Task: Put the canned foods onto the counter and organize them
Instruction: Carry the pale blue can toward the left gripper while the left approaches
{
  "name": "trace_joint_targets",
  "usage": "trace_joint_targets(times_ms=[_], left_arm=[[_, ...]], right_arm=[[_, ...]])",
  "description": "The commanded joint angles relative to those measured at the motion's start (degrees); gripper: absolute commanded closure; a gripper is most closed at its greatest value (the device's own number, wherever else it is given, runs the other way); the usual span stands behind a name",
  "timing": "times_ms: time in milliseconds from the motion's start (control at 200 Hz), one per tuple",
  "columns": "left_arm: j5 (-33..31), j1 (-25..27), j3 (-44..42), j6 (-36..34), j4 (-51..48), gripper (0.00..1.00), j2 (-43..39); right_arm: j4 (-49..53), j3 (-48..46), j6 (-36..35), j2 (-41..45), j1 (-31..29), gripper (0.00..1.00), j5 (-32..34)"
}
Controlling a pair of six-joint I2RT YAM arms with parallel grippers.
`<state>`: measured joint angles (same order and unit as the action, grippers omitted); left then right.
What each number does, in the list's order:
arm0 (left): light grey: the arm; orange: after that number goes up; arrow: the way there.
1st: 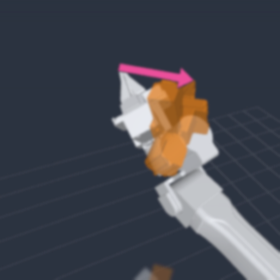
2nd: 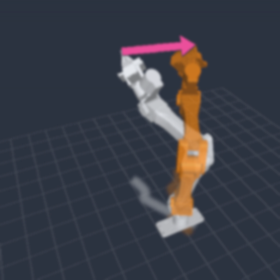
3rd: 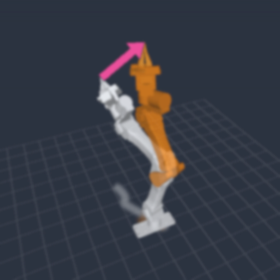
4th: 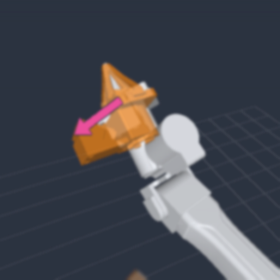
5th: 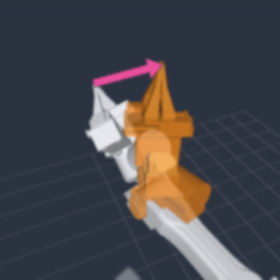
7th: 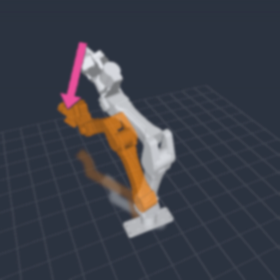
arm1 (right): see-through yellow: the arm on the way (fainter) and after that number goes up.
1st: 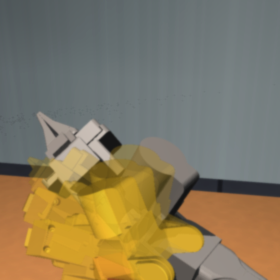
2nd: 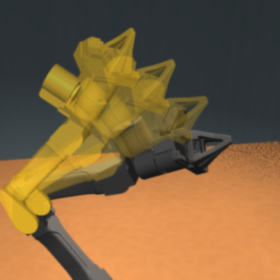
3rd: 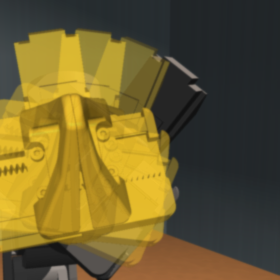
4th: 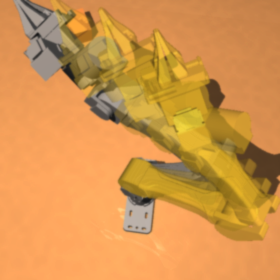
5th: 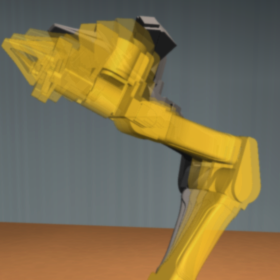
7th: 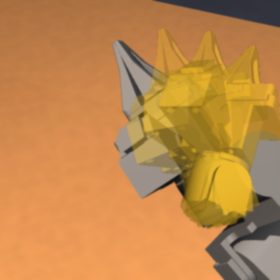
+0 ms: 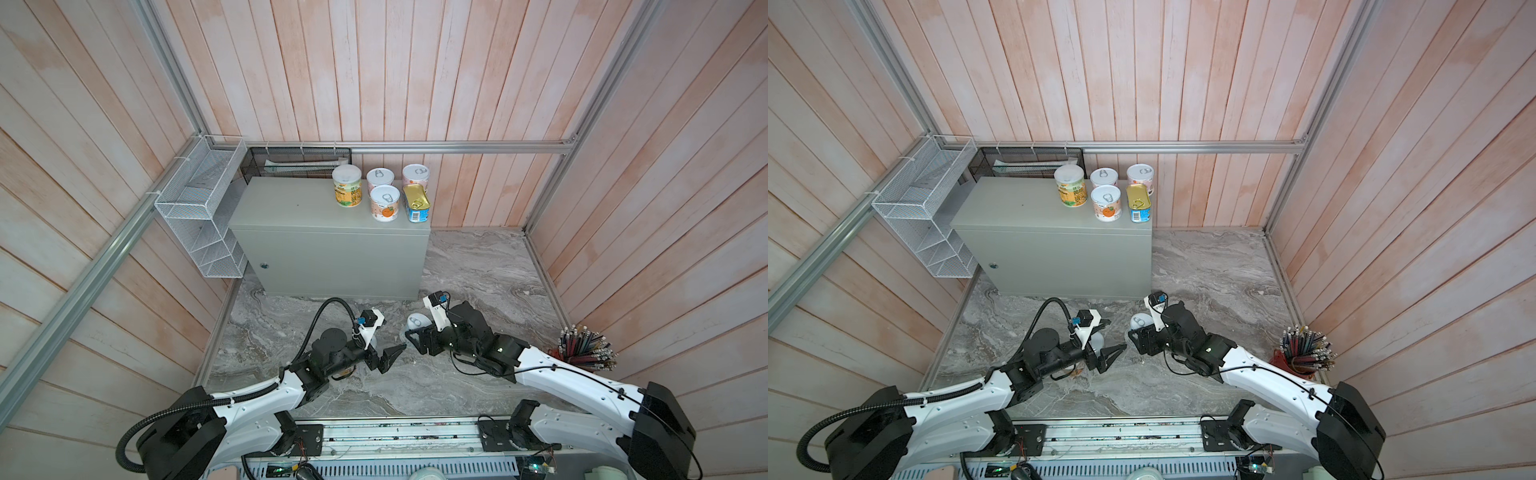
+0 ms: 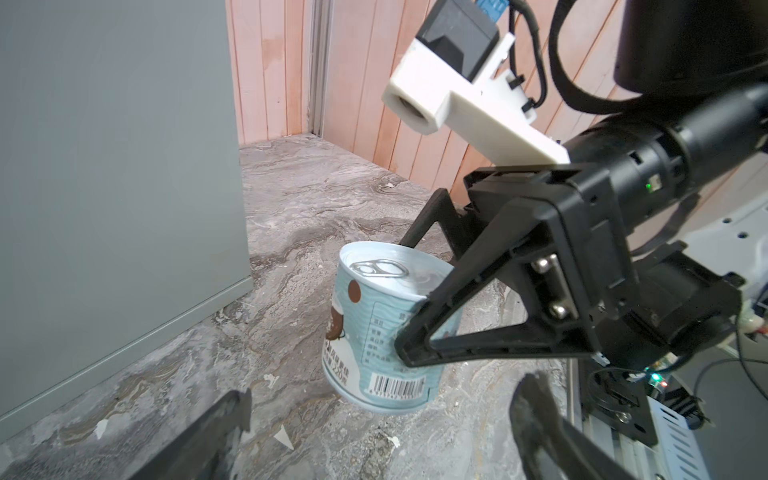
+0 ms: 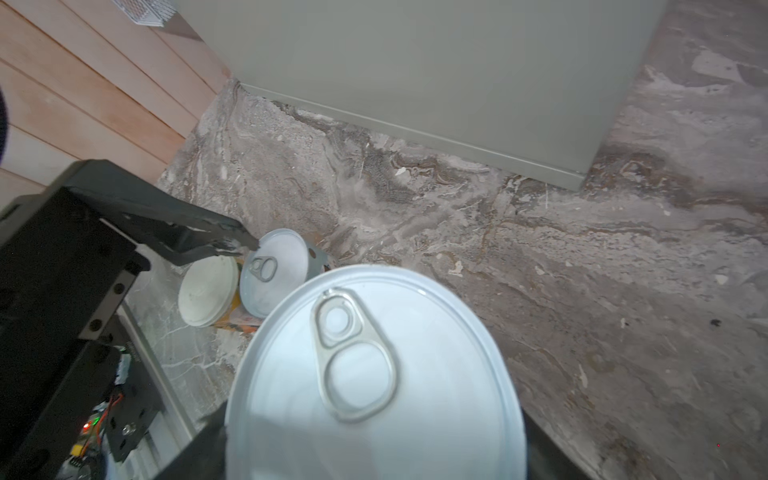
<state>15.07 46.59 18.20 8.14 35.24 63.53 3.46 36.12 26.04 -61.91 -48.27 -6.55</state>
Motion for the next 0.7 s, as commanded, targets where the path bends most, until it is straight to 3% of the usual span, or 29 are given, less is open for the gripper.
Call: trace_joint_targets(times_ms=[0, 315, 695], left_arm=[[3.68, 0.34, -0.35, -0.85, 2.34, 0.00, 0.75], [4.50, 0.87, -0.27, -1.02, 2.81, 0.00, 1.46], [3.99, 1.64, 0.87, -1.11, 2.64, 0.00, 4.21]], right_arm=[[-3.01, 0.75, -1.69, 2.12, 0.13, 0.29, -4.53], [-3.39, 1.67, -1.11, 1.44, 0.28, 0.28, -11.69], [-3.85, 3.09, 0.68, 0.04, 0.31, 0.28, -14.34]])
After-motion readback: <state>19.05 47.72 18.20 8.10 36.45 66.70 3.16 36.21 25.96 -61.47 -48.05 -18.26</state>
